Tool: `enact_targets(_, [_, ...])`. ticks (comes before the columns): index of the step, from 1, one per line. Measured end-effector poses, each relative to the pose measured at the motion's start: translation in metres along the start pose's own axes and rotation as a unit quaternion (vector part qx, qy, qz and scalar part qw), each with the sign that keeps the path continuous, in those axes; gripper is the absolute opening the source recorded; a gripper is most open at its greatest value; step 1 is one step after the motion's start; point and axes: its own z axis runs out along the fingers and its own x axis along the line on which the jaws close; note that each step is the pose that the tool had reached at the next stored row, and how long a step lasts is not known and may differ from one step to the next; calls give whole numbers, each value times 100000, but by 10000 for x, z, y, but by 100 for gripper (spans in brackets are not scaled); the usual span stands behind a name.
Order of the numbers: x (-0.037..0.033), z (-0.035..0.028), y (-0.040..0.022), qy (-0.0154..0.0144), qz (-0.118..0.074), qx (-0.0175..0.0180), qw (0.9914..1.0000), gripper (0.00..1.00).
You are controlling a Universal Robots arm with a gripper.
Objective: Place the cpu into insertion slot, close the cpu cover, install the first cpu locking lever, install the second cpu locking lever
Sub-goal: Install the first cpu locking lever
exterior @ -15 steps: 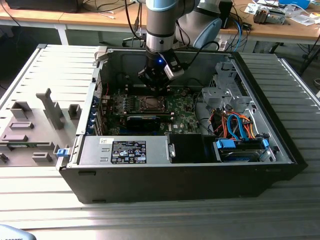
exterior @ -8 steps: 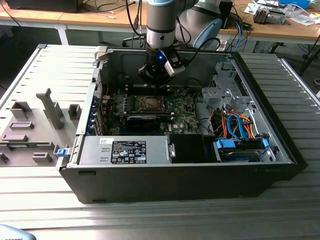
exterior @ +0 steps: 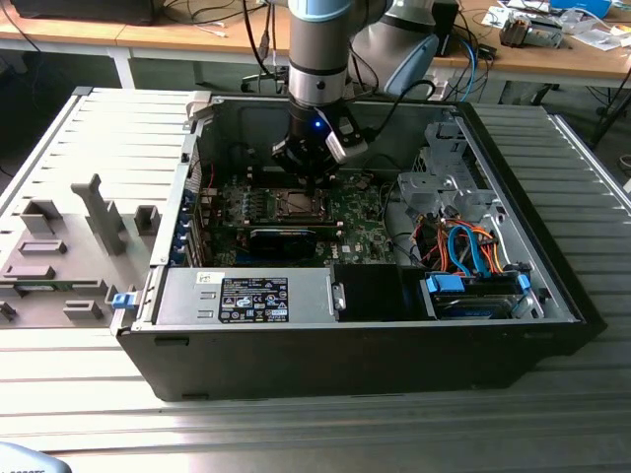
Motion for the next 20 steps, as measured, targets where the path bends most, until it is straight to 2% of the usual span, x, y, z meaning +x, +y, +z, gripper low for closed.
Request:
enact_targets(2, [5, 2, -86, -1, 5, -1, 100000, 11])
enact_targets(3, [8, 3, -134, 10, 0, 100, 100000, 11])
enact_targets(5, [10, 2, -178, 22, -5, 400, 99999, 11])
enact_targets(7, [11, -31, -195, 23, -3, 429, 99999, 11])
enact_targets(10, [11, -132, -204, 28, 4, 438, 99999, 11])
enact_targets(14, [9, -224, -206, 22, -1, 428, 99999, 11])
enact_targets(17, [9, -265, -207, 25, -2, 433, 99999, 11])
enact_targets(20, [9, -271, -207, 16, -2, 418, 99999, 11])
